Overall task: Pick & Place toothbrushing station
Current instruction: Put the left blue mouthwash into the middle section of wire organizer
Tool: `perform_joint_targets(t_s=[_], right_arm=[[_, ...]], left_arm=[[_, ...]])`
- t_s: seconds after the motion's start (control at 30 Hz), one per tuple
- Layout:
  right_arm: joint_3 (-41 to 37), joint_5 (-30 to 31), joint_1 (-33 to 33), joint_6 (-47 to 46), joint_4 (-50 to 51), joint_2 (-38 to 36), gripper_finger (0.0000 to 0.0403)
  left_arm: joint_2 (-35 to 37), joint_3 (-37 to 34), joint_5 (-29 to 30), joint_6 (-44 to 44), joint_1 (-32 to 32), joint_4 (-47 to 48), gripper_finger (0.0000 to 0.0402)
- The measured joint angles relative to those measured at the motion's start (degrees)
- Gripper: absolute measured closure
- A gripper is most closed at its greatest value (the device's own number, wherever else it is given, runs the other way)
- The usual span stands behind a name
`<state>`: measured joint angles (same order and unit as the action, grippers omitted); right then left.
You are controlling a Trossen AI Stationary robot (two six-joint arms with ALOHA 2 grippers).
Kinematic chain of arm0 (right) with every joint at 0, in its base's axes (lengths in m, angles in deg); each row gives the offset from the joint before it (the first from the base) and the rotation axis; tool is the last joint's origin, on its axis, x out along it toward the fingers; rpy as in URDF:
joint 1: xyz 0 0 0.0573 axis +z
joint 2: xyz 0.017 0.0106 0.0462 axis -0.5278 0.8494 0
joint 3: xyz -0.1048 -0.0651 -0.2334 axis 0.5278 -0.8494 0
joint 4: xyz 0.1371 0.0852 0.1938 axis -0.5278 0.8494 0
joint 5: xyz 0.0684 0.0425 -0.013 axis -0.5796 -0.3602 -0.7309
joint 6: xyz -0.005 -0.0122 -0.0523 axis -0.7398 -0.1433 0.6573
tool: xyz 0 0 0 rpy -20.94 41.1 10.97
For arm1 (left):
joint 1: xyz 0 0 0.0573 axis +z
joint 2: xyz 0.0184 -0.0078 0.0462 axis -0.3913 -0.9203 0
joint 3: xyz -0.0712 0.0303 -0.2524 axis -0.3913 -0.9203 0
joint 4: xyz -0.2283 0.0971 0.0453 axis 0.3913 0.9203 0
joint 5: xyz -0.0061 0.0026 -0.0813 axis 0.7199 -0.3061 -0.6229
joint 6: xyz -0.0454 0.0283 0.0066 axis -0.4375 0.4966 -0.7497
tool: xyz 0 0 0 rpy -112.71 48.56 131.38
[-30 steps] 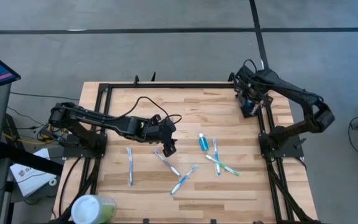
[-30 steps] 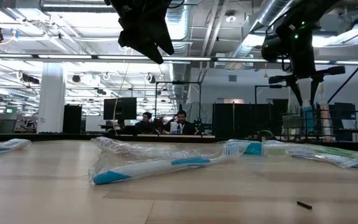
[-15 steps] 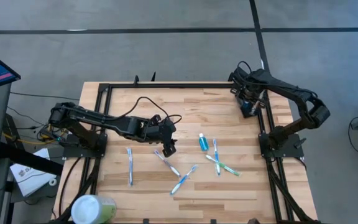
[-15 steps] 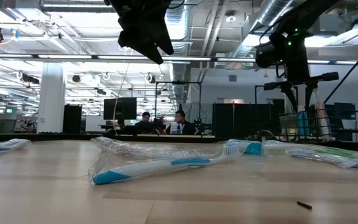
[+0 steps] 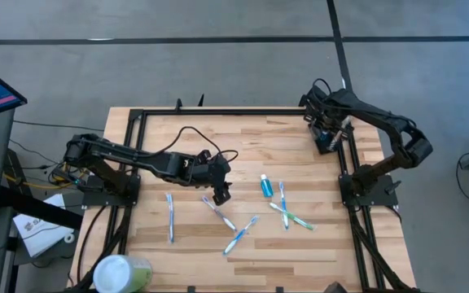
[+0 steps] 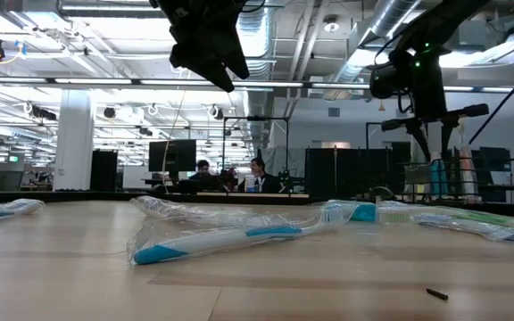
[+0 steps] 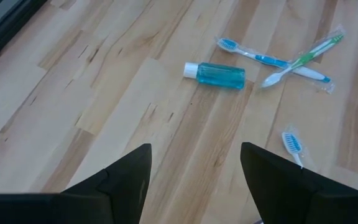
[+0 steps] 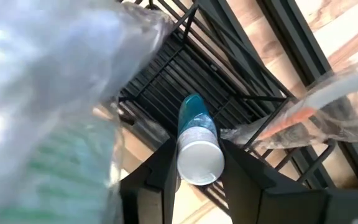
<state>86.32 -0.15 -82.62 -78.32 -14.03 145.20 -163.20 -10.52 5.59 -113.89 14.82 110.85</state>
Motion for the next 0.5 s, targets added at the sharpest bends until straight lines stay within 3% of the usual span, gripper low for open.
perform_joint_targets(t_s=[0.5], right_arm=[[0.0,-0.64,0.26,2.31,-1.36,2.13,0.031]], left_arm=[[0.0,0.0,-0.36,0.07,0.31,0.68,0.0161]])
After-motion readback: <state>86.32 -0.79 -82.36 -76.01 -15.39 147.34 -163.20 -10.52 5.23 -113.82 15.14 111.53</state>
